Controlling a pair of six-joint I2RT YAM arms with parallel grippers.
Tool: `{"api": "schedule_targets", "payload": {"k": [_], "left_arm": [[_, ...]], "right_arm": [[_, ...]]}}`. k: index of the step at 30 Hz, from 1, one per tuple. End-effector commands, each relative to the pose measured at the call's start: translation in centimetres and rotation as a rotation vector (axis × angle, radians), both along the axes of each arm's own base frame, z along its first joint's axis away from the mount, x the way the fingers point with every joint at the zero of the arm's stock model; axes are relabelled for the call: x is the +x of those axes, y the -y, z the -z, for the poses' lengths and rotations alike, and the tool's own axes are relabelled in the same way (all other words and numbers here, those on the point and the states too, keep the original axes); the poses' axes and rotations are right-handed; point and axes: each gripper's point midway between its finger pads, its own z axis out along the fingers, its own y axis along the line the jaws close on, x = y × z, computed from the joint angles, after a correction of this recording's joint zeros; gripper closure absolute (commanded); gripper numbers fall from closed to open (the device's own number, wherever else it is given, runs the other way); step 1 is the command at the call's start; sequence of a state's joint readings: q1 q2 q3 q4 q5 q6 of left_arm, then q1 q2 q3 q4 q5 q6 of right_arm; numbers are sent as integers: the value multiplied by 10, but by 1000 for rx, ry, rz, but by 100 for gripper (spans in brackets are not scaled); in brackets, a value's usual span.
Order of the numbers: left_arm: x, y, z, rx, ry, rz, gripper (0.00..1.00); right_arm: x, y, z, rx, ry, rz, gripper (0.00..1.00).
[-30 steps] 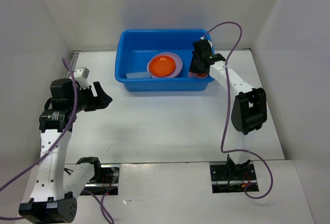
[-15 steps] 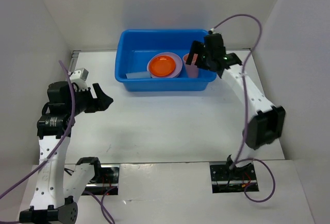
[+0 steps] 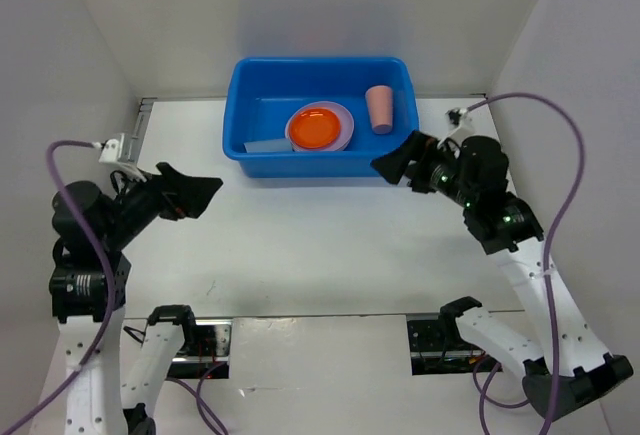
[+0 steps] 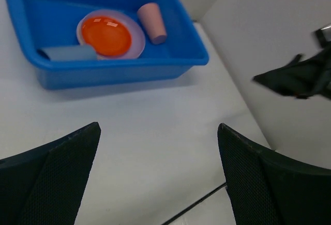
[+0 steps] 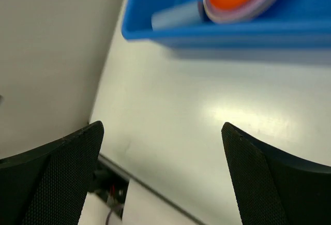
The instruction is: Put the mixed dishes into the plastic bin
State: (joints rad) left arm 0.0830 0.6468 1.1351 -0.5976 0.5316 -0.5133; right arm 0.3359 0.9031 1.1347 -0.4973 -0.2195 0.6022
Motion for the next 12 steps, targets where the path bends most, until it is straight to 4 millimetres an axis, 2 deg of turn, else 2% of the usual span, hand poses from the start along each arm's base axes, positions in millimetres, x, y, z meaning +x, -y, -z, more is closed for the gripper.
{"api": "schedule_targets", "payload": {"k": [1,4,5,6,9,12], "left_arm": [[-18,17,-64,-111,191,79,0],[-19,21,-68,-146,182,103,0],[-17,21,-64,-148,173,103,0],[-17,21,-64,-148,173,103,0],[-22,21,-62,-148,173,103,0],[-25,20,-61,-141,171,91,0]], "right_arm": [[-20,-20,-1,109,2,-127,0],[-23,5,-24,88,64,2,0],[-27,7,-25,82,75,0,0],[-35,10,-40,101,130,-1,0],[-45,2,-45,132,160,-69,0],[-43,1,-47,137,178,-70,0]]}}
